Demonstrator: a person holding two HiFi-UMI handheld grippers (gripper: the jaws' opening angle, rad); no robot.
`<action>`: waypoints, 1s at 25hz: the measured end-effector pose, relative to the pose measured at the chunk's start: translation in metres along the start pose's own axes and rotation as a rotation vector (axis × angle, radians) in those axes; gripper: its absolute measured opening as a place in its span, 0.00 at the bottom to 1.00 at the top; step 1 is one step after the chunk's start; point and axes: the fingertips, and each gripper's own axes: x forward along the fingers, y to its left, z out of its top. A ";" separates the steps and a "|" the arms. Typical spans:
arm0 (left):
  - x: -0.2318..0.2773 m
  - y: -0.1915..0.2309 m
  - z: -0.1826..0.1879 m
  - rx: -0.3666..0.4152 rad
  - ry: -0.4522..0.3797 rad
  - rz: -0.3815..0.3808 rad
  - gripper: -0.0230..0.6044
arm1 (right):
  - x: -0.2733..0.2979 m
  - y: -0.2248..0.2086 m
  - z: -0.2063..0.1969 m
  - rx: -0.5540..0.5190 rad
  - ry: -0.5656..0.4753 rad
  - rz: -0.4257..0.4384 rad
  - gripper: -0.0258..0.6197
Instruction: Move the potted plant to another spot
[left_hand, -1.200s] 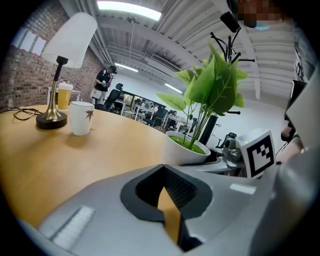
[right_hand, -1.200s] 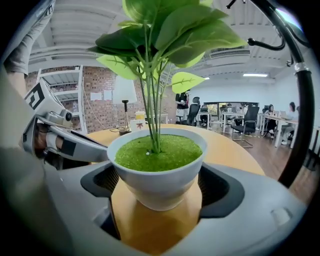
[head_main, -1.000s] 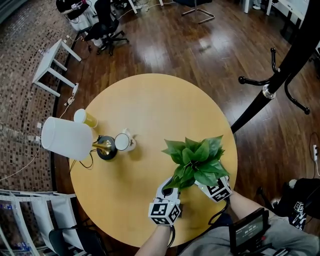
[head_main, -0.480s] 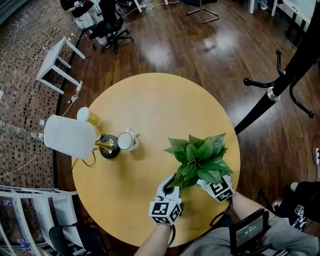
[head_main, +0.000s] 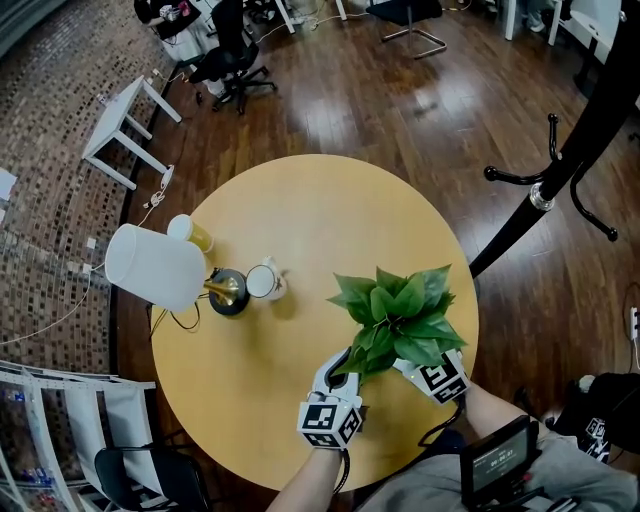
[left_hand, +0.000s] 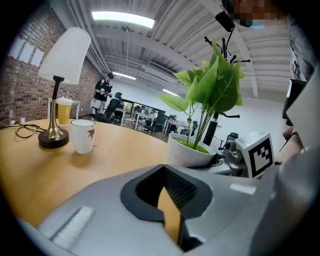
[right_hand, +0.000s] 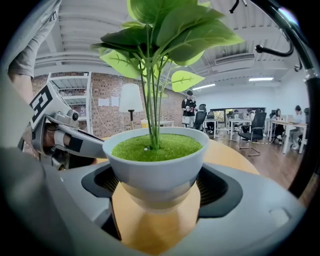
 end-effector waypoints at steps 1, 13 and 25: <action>-0.003 -0.002 0.004 0.004 -0.008 0.000 0.04 | -0.003 0.001 0.005 -0.005 -0.003 0.000 0.80; -0.067 -0.015 0.077 0.060 -0.160 0.010 0.04 | -0.032 0.038 0.102 -0.104 -0.084 0.018 0.80; -0.138 -0.005 0.088 0.078 -0.231 0.050 0.04 | -0.041 0.114 0.136 -0.153 -0.124 0.090 0.80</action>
